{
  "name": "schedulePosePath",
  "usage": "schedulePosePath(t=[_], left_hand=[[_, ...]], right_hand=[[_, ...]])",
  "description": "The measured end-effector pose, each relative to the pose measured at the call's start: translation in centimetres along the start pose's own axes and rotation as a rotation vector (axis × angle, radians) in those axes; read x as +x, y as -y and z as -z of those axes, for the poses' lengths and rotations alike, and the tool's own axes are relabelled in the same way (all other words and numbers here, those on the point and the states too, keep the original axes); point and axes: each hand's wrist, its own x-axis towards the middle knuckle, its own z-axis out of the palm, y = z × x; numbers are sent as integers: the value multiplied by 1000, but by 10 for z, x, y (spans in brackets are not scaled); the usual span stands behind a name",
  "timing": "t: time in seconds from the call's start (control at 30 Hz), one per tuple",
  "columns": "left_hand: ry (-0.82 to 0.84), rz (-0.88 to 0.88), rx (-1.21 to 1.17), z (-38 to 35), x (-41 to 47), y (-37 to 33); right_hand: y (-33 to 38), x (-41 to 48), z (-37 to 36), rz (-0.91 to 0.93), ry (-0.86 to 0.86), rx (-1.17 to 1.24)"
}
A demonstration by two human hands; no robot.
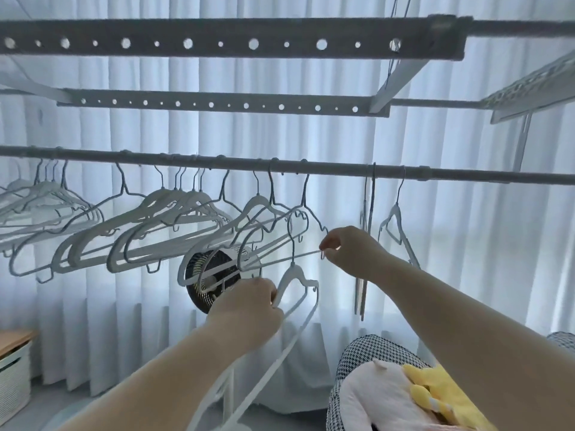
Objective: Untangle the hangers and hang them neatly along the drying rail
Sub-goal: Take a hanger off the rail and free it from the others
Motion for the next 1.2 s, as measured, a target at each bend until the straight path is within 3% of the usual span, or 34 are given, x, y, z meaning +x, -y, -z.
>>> schedulePosePath(t=[0.23, 0.37, 0.57, 1.2], left_hand=[[-71, -8, -72, 13, 74, -46], [-137, -18, -200, 17, 114, -66], [-213, -22, -164, 11, 147, -82], [-107, 18, -99, -13, 189, -80]], right_hand=[[-52, 47, 26, 69, -159, -222], [-78, 71, 47, 129, -283, -258], [-97, 102, 61, 164, -351, -307], [-94, 135, 57, 222, -353, -367]])
